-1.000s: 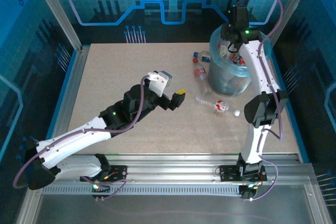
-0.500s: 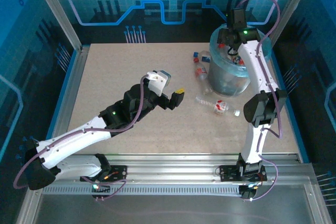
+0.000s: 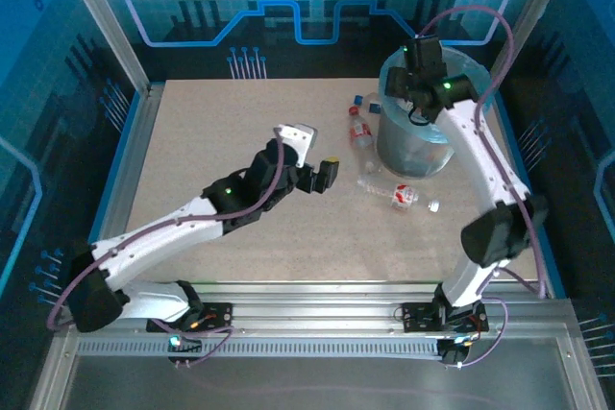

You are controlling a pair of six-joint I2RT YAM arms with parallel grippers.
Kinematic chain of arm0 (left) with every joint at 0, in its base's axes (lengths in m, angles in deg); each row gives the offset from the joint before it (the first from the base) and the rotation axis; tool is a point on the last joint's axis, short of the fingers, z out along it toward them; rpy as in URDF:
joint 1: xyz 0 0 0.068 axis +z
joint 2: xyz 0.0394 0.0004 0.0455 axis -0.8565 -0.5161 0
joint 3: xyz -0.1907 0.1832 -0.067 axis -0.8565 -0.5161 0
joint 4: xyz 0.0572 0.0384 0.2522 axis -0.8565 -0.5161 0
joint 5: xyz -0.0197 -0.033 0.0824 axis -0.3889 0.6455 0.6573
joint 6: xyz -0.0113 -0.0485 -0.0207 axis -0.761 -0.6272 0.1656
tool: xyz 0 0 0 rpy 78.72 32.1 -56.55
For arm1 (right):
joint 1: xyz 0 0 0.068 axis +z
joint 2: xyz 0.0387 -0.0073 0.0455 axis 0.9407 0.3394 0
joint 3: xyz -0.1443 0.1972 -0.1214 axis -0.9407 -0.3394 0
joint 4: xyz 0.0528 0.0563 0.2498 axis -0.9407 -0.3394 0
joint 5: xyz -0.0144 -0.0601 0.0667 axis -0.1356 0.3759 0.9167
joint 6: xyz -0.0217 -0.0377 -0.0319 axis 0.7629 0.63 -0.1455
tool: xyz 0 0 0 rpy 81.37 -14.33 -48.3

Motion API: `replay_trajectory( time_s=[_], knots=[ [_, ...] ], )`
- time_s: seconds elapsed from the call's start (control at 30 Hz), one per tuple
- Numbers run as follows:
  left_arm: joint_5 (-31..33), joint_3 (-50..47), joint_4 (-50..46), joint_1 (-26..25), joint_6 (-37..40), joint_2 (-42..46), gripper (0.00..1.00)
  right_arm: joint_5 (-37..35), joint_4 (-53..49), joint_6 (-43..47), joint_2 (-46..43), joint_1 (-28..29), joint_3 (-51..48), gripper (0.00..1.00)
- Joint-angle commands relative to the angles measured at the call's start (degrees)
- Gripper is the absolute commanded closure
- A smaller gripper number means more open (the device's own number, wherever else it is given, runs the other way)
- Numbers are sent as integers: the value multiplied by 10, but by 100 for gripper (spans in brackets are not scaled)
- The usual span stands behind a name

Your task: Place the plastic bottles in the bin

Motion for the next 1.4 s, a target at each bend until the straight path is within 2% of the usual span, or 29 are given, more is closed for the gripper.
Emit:
replay_trajectory(
  time_s=[0.0, 0.17, 0.33, 0.47, 0.7, 0.93, 1.37],
  knots=[
    [-67, 46, -49, 2, 37, -48, 1, -5, 47, -8, -78, 5, -36, 21],
    [-188, 106, -74, 1, 233, -137, 1, -3, 19, 14, -139, -4, -47, 20],
    [-277, 147, -74, 0, 415, -227, 1, 48, 35, 17, -229, -1, -108, 21],
    [-318, 188, -61, 1, 500, -302, 1, 79, 35, 23, -291, 13, -162, 21],
    [-338, 334, -130, 0, 542, -439, 3, 108, 46, 47, -374, 24, -246, 21],
    [-331, 433, -167, 1, 554, -531, 1, 124, 42, 71, -402, 26, -267, 21],
    [-342, 435, -158, 1, 547, -560, 4, 98, 23, 75, -408, 23, -235, 20]
  ],
)
